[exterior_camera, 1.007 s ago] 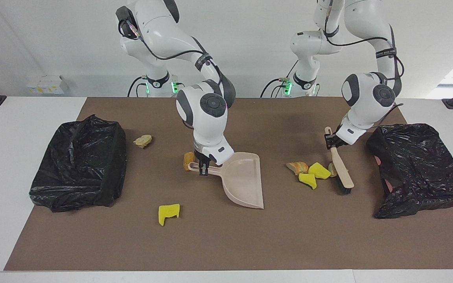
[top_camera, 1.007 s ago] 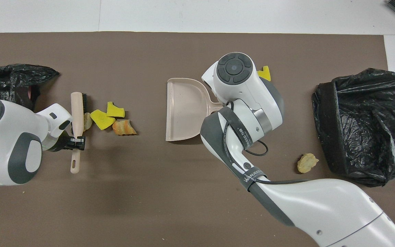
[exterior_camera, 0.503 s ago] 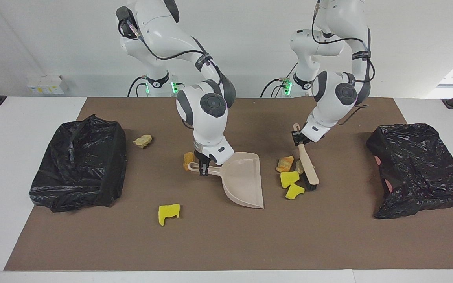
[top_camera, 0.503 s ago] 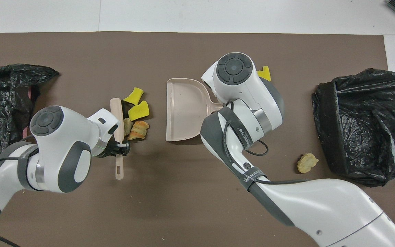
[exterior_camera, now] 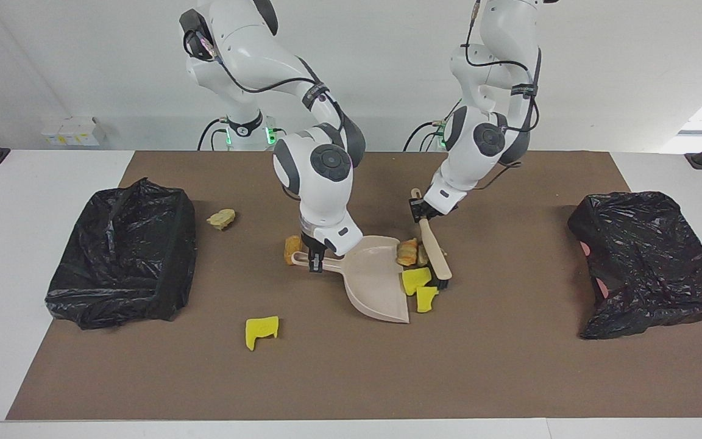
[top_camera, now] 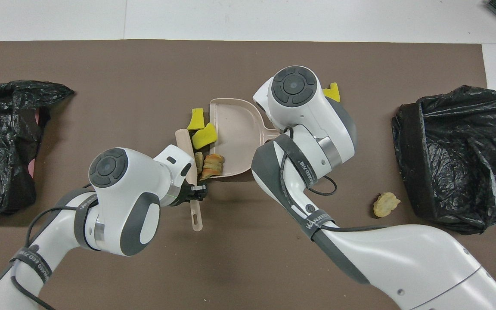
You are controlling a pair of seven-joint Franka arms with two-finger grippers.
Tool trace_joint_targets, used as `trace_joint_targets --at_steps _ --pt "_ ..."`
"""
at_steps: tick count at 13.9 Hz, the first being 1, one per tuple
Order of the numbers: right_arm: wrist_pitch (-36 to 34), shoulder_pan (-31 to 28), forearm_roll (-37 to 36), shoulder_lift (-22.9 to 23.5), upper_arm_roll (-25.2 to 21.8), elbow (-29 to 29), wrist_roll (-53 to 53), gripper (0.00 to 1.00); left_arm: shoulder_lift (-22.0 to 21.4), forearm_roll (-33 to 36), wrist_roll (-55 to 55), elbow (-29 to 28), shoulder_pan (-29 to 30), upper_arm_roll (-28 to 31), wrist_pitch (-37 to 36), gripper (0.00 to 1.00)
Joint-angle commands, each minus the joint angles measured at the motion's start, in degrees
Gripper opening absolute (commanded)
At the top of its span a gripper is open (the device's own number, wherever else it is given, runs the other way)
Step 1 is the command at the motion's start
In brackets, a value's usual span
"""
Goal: Sweep and dump trash in bin
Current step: 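Sweep the sponge and bread scraps into the dustpan with the left gripper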
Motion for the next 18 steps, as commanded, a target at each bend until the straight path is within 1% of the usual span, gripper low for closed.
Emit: trace_joint_targets --at_steps 1,4,5,8,10,11,13,14,15,17,18 --pt "0.64 -0.38 -0.97 -0.99 0.47 -1.14 -1.98 0.0 2.94 -3.73 -2.77 4.79 -3.8 0.05 0.43 0.0" --pt "0.64 -0.47 -0.97 -0.99 0.47 -1.05 -1.98 0.0 4.17 -3.65 -5.07 8.04 -4.08 -2.66 -0.18 0.0" --pt "0.64 -0.38 -0.97 -0.99 0.47 -1.05 -1.98 0.0 4.18 -3.82 -4.98 8.93 -3.9 -2.76 -0.45 0.0" --pt "0.46 -0.38 -0.97 -0.99 0.47 -1.05 -1.98 0.0 3.12 -3.82 -5.16 9.2 -2.76 -2.24 -1.59 0.0" --pt "0.38 -0.38 -0.97 -1.07 0.47 -1.05 -1.98 0.0 3.03 -2.95 -7.0 9.9 -1.79 -1.88 -1.95 0.0" --pt "0.38 -0.38 -0.97 -1.07 0.47 -1.05 -1.98 0.0 3.12 -1.55 -7.09 10.25 -1.09 -1.45 -3.08 0.0" --pt "0.2 -0.3 -0.97 -1.07 0.47 -1.05 -1.98 0.0 3.73 3.45 -6.92 12.09 1.36 -1.44 -5.8 0.0" --pt "0.11 -0.21 -0.97 -1.07 0.47 -1.05 -1.98 0.0 3.91 4.52 -6.74 12.71 2.94 -1.44 -6.77 0.0" --pt "0.11 -0.21 -0.97 -1.07 0.47 -1.05 -1.98 0.0 4.26 5.83 -6.39 12.71 3.22 -1.44 -6.78 0.0" --pt "0.11 -0.21 -0.88 -1.07 0.47 -1.05 -1.89 0.0 6.89 9.35 -5.95 12.71 3.75 -1.44 -6.34 0.0" --pt "0.11 -0.21 -0.88 -1.07 0.47 -0.97 -1.89 0.0 7.77 9.8 -4.91 12.71 4.44 -1.53 -6.08 0.0"
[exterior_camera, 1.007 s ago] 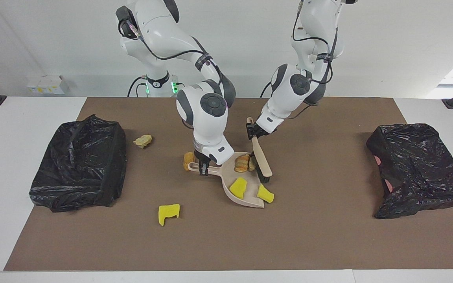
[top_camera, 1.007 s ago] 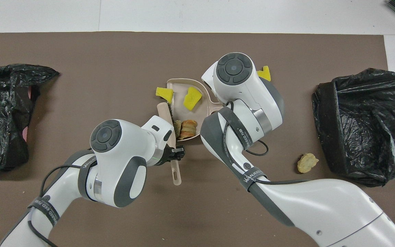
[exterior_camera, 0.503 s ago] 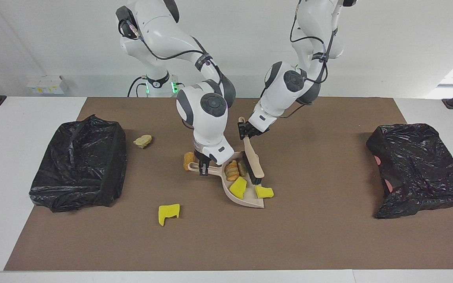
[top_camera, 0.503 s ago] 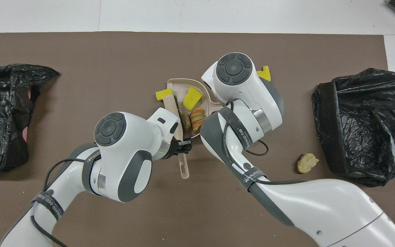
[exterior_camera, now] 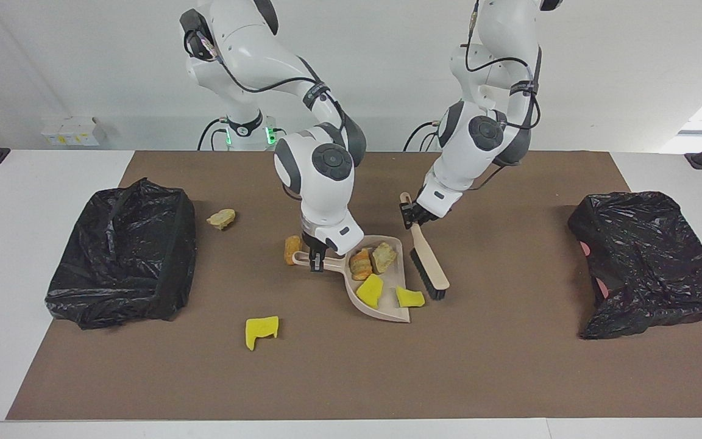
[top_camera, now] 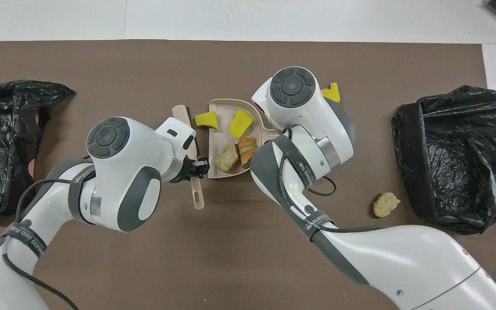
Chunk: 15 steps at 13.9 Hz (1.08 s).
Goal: Sweep and dump trash in bin
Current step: 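Sweep the sponge and bread scraps into the dustpan with the left gripper, then carry the dustpan to the trash bag with the right gripper and tip it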
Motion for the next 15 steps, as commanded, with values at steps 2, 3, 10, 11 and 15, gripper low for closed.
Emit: trace_joint_targets --at_steps 2,3,10,11,15 --pt "0.03 -0.33 -0.7 -1.04 0.47 -0.97 -1.89 0.0 3.74 1.94 4.55 1.6 0.65 -0.47 -1.07 0.0" --pt "0.03 -0.33 -0.7 -1.04 0.47 -1.05 -1.89 0.0 4.0 1.94 4.56 1.6 -0.14 -0.47 -0.72 0.0" --pt "0.37 -0.42 -0.61 -1.05 0.47 -1.05 -1.98 0.0 5.06 4.57 13.79 2.92 -4.37 -0.99 -1.33 0.0" --pt "0.55 -0.51 -0.53 -1.04 0.47 -0.97 -2.07 0.0 5.06 4.66 13.44 2.92 -4.28 -0.73 -1.42 0.0" --pt "0.82 -1.56 0.96 -1.04 0.56 -0.35 -1.89 0.0 3.84 4.57 12.3 2.83 -0.16 -0.2 -3.87 0.0"
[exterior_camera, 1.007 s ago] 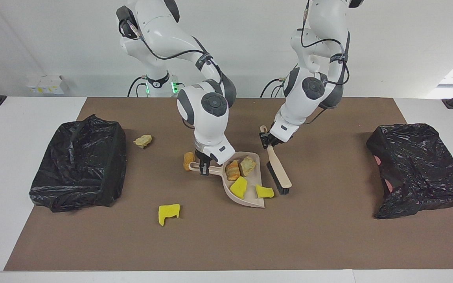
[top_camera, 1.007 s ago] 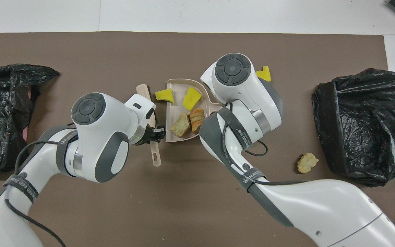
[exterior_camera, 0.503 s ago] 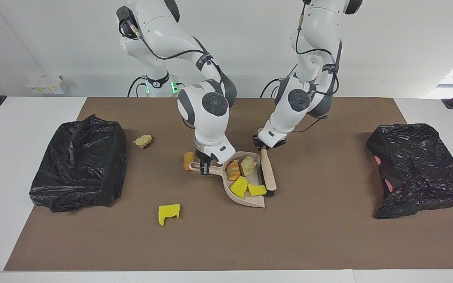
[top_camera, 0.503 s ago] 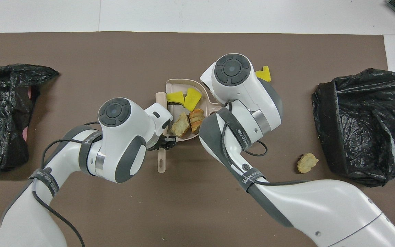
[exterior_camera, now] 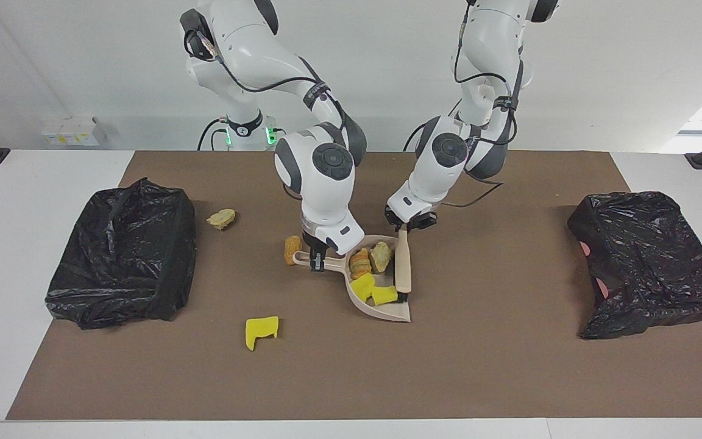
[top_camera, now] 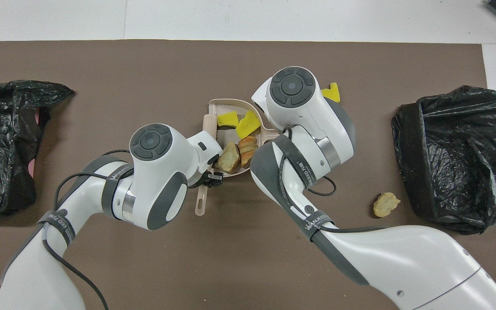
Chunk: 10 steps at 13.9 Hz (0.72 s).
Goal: Sweep and dump trash in bin
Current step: 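Carry the dustpan to the trash bag with the right gripper and tip it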
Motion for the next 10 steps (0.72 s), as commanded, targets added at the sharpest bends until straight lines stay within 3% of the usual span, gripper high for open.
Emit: trace_joint_targets --at_steps 1,6,10 --pt "0.89 -1.37 1.43 -1.02 0.58 -0.43 -1.89 0.0 -0.94 0.94 -1.93 1.26 3.47 0.11 -4.17 0.0" --pt "2.3 -3.91 4.85 -1.98 0.58 -0.34 -3.81 0.0 -4.02 0.94 -14.85 0.73 2.7 0.03 -9.18 0.0" --pt "1.86 -9.44 8.45 -5.58 0.67 -0.34 -8.55 0.0 -6.48 0.94 -17.24 -2.16 -1.16 -0.23 -10.69 0.0"
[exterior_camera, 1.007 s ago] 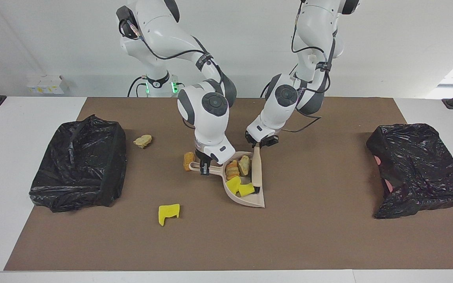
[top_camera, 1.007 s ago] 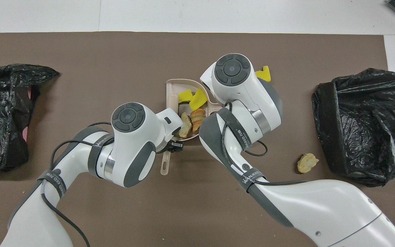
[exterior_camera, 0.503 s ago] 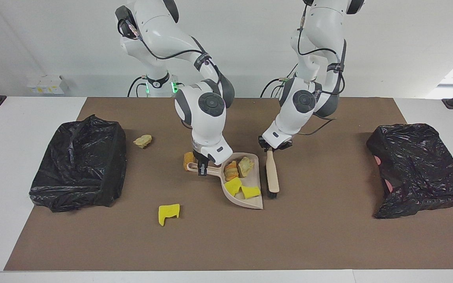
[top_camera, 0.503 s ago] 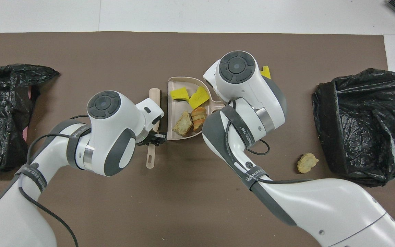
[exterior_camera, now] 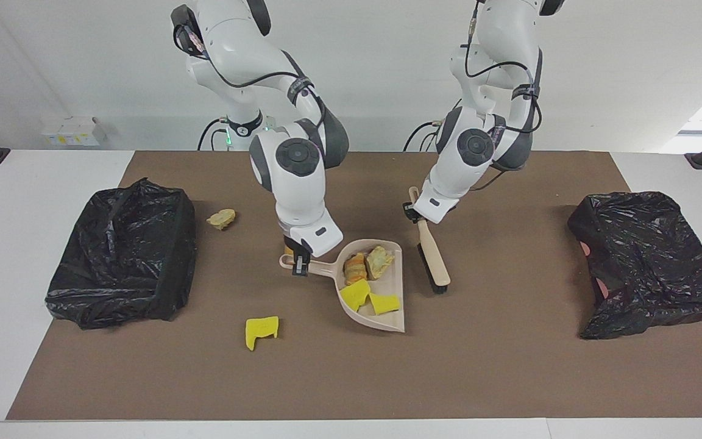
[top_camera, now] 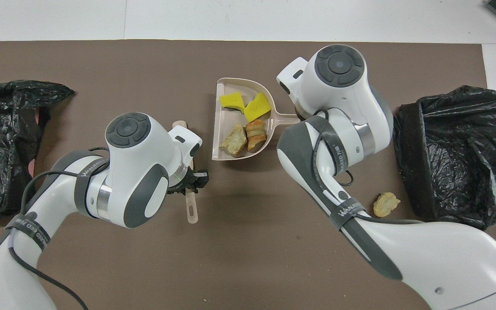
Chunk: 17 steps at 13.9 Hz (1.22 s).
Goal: Sweep and dump trash in bin
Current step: 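Carry the dustpan to the trash bag with the right gripper and tip it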
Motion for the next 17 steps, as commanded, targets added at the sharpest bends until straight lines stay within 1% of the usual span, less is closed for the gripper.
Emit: trace_joint_targets --at_steps 1,3,5,7,9,11,13,14,16,17 --pt "-0.66 -5.49 4.67 -3.81 0.73 -1.11 -7.71 0.0 -3.45 0.94 -2.91 -3.59 -4.25 0.46 -0.37 0.0" --pt "-2.15 -9.97 5.03 -5.58 0.73 -1.55 -12.9 0.0 -5.82 0.85 -8.08 -7.01 -8.64 0.46 0.85 0.0" --pt "-3.47 -14.8 5.56 -6.63 0.81 -1.55 -18.7 0.0 -9.5 0.85 -10.03 -13.06 -12.42 0.38 4.62 0.0" --pt "-4.18 -19.81 6.7 -6.81 0.81 -1.55 -24.33 0.0 -13.55 0.5 -10.82 -19.83 -16.03 0.29 9.19 0.0" --pt "-4.35 -25.43 8.45 -6.81 0.81 -1.46 -31.09 0.0 -16.19 0.41 -16.6 -23.71 -19.72 0.29 11.49 0.0" --pt "-4.44 -30.01 8.72 -6.81 0.81 -1.46 -37.25 0.0 -16.64 -0.03 -18.56 -25.04 -21.58 0.29 13.07 0.0" --pt "-5.05 -33.71 9.34 -6.99 0.73 -1.11 -42.17 0.0 -16.56 -3.0 -18.83 -26.53 -22.63 0.2 16.4 0.0" --pt "-5.14 -35.81 9.25 -7.16 0.73 -1.02 -44.55 0.0 -16.12 -3.45 -18.74 -27.15 -22.73 0.2 18.16 0.0" --pt "-5.41 -39.25 9.25 -7.6 0.73 -1.11 -48.25 0.0 -15.85 -3.63 -18.13 -27.59 -22.64 0.2 19.14 0.0" --pt "-5.41 -41.0 9.08 -7.95 0.64 -1.28 -49.22 0.0 -15.68 -3.89 -17.43 -27.16 -22.29 0.29 18.97 0.34"
